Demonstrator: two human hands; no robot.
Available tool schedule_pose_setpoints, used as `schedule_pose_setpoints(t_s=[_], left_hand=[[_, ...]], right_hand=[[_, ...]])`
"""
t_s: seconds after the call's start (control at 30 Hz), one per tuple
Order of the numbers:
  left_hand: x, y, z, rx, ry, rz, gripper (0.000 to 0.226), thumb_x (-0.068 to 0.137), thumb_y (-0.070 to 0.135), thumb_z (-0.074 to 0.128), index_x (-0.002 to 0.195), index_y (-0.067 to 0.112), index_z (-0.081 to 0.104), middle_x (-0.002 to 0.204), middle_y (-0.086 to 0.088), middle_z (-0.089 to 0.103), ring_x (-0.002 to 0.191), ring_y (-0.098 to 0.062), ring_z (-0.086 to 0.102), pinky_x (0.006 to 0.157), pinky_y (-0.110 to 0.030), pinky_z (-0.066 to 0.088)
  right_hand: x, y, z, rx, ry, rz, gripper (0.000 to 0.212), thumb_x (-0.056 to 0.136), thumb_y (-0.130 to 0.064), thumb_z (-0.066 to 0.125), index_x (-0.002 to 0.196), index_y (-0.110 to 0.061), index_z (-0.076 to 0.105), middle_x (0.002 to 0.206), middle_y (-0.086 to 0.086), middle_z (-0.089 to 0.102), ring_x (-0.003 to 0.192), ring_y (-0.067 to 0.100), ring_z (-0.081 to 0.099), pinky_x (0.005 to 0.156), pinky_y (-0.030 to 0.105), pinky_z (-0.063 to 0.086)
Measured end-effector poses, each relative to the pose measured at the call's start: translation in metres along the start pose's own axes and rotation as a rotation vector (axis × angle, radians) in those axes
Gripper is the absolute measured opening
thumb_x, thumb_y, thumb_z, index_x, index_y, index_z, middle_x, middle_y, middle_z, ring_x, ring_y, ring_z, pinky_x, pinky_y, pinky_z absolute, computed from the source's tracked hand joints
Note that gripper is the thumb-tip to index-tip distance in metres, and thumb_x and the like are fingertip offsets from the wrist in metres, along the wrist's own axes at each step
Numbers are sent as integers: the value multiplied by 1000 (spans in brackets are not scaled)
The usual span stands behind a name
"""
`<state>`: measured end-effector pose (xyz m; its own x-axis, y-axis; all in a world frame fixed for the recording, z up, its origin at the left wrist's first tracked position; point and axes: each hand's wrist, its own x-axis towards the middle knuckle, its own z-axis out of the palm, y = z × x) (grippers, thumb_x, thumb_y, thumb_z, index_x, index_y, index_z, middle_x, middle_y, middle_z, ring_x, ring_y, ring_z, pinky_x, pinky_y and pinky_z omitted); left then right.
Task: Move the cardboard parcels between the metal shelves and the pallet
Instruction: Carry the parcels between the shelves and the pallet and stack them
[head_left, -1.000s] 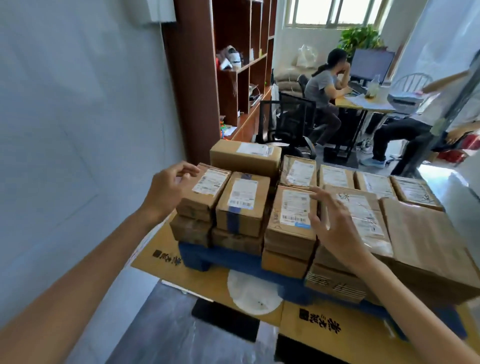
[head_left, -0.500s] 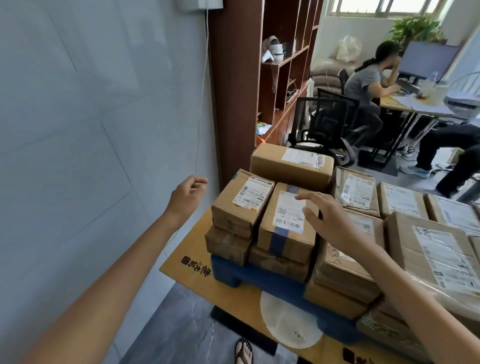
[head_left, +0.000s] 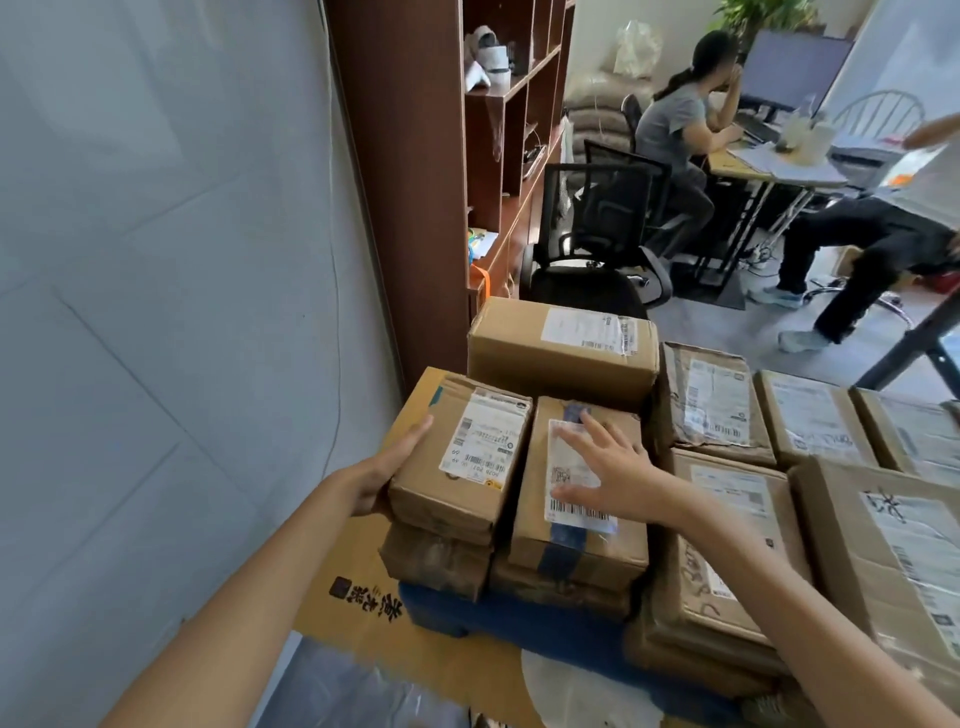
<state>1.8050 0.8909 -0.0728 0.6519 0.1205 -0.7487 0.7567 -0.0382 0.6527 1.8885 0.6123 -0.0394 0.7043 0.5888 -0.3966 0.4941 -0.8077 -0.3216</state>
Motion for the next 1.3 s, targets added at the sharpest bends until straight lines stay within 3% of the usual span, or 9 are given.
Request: schedule_pose_setpoints(t_s=[0.1, 0.33, 0.5, 0.63, 0.77, 0.83, 0.9, 1.1, 1.3], left_hand=[[13, -2, -6, -10, -94, 17, 89, 62, 89, 39, 126, 29, 56, 112, -11, 70, 109, -30, 62, 96, -51, 48], [28, -13, -21, -14, -241, 18, 98, 56, 90, 57, 134, 31, 46, 122, -8, 66, 115, -30, 61, 99, -61, 44], [38, -2, -40, 23, -355, 21, 96, 62, 95, 39, 139, 38, 39, 136, -10, 52, 125, -34, 50, 104, -64, 36], [52, 28, -50, 45, -214, 106, 111, 58, 97, 37, 146, 29, 33, 144, -10, 44, 134, -32, 39, 113, -58, 27], [64, 70, -49, -71, -114, 266, 89, 81, 78, 29, 150, 22, 26, 154, -9, 29, 144, -29, 24, 118, -49, 18], [73, 87, -49, -84, -100, 310, 80, 88, 72, 28, 150, 21, 26, 155, -10, 28, 144, -29, 23, 119, -48, 18], [83, 97, -49, -81, -87, 314, 76, 91, 69, 27, 149, 21, 28, 154, -10, 30, 143, -30, 25, 118, -48, 20], [107, 117, -38, -43, -43, 324, 71, 91, 69, 30, 147, 26, 31, 152, -9, 33, 140, -31, 29, 116, -50, 24], [118, 137, -22, 10, -114, 389, 68, 93, 68, 27, 147, 27, 34, 143, -6, 43, 134, -25, 37, 115, -46, 25]], right_hand=[[-3, 6, 8, -45, 25, 10, 87, 84, -63, 52, 147, -44, -5, 157, -3, -22, 143, 28, -21, 113, 60, -5], [-5, 7, 13, -32, 49, 66, 88, 83, -62, 53, 147, -44, -5, 156, -5, -23, 142, 24, -23, 115, 59, -3], [-3, 7, 5, 76, 109, 79, 72, 87, -52, 56, 146, -42, 17, 159, -9, -3, 147, 20, -3, 117, 52, 8], [1, 10, -14, 265, 403, 69, 42, 92, -31, 57, 133, -30, 47, 149, -4, 34, 136, 17, 35, 108, 35, 34], [7, 25, -39, 401, 715, 96, 26, 93, -14, 55, 118, -21, 59, 121, 0, 56, 112, 17, 52, 86, 19, 42], [13, 36, -50, 475, 830, 160, 23, 94, -15, 53, 115, -19, 61, 117, 3, 59, 109, 18, 54, 86, 22, 46], [19, 48, -56, 517, 892, 226, 25, 95, -17, 53, 118, -16, 60, 122, 5, 60, 116, 20, 53, 98, 37, 46], [34, 60, -67, 549, 843, 366, 37, 95, -23, 53, 131, -12, 53, 131, 11, 56, 120, 27, 52, 98, 42, 46], [51, 56, -63, 639, 803, 373, 43, 95, -18, 54, 136, -9, 49, 129, 12, 58, 112, 18, 54, 83, 20, 40]])
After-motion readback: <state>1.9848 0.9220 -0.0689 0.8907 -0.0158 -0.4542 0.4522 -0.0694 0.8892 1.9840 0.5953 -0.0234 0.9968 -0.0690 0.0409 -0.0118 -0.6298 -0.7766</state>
